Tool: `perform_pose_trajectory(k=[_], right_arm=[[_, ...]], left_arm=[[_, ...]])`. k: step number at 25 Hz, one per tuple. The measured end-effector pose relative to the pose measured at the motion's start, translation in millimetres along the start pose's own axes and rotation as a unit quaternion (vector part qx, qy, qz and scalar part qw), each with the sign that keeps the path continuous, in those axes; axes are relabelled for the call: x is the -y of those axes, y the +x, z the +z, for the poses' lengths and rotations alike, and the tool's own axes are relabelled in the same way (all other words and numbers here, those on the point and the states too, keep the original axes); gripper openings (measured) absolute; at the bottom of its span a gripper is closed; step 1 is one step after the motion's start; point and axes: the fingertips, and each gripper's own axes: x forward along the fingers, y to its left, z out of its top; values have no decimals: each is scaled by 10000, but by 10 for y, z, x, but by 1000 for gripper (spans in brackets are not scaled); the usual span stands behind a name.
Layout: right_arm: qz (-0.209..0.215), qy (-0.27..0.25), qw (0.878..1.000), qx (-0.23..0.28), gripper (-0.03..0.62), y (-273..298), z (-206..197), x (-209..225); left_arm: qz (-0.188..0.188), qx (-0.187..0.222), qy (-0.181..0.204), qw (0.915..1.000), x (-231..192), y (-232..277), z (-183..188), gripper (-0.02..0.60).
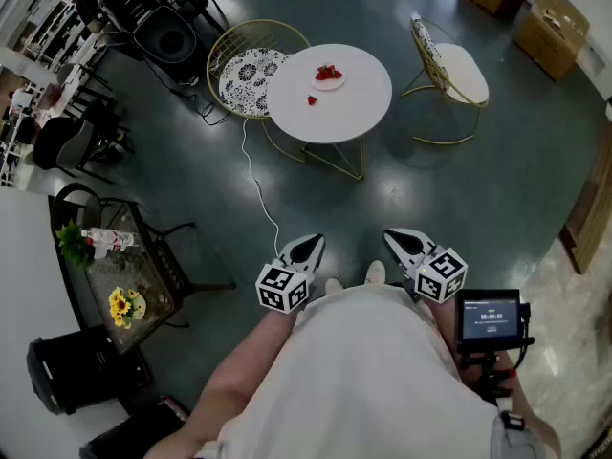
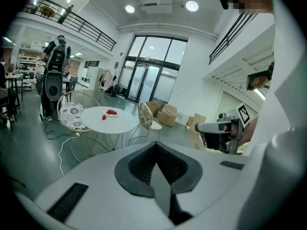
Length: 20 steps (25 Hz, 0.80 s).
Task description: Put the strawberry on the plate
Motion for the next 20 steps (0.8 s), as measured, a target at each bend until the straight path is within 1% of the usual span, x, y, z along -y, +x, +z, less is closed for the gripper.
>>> perform_pose_trajectory(k=[6,10,13,15,20], right_arm=[[74,201,9992,343,6,30,123,-171],[164,59,9994,307,6,114,131,-232],[170,-90,9993,314,6,207,9,-688],[150,-144,9993,313,6,240,-40,-868],[104,-203,9993,285,6,332,-47,-881]], left_arm=[[121,-12,22,9999,-5,-243,-53,6],[223,15,60,9997,-34,-312,-94,6],[189,130,99,9997,-105,-747,-183,6],[163,194,129,9996,-132,-918,-212,6],[217,260,218,9992,-228,-952,-191,6]])
